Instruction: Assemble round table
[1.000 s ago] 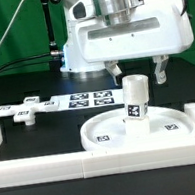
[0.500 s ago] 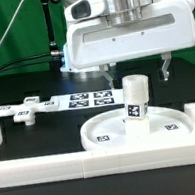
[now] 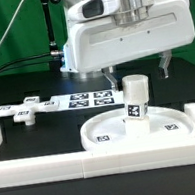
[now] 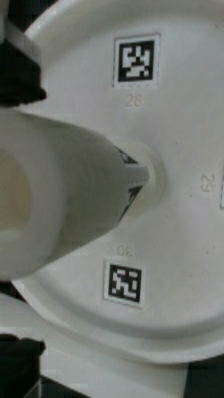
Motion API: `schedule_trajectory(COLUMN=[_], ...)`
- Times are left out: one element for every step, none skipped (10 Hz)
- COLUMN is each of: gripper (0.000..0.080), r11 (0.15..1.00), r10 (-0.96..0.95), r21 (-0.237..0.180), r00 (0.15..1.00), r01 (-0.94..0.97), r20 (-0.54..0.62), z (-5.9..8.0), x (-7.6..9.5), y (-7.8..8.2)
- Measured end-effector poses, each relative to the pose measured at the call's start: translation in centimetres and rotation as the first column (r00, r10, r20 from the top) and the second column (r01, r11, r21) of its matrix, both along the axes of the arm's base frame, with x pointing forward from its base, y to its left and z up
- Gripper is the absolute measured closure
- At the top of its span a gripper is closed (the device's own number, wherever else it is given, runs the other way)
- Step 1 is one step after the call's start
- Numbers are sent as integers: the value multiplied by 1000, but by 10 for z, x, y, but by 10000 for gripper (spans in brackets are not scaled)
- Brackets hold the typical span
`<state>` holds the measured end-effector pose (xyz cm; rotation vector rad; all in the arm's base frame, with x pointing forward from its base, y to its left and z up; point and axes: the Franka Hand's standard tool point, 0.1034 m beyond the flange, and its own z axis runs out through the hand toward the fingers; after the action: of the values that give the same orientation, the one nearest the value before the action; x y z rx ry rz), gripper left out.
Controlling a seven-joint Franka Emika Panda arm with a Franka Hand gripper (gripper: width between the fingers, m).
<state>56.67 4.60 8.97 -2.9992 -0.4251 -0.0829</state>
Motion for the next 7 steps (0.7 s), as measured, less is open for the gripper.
schedule_trajectory(gripper=[151,151,151,151,151,151,151], r11=[996,978,953,913,860,828,780], r10=[93,205,302,407,509,559,624], r21=[-12,-29,-45,-57,-72,-74,-81], r00=[996,979,953,913,860,828,781], r01=[-93,-204,-301,-405,-506,-556,-621], r20=[11,19,30,28,31,31,32], z=[0,0,2,2,1,-1,-2], x=[0,0,2,5,8,7,7], y=[1,3,3,2,1,1,1])
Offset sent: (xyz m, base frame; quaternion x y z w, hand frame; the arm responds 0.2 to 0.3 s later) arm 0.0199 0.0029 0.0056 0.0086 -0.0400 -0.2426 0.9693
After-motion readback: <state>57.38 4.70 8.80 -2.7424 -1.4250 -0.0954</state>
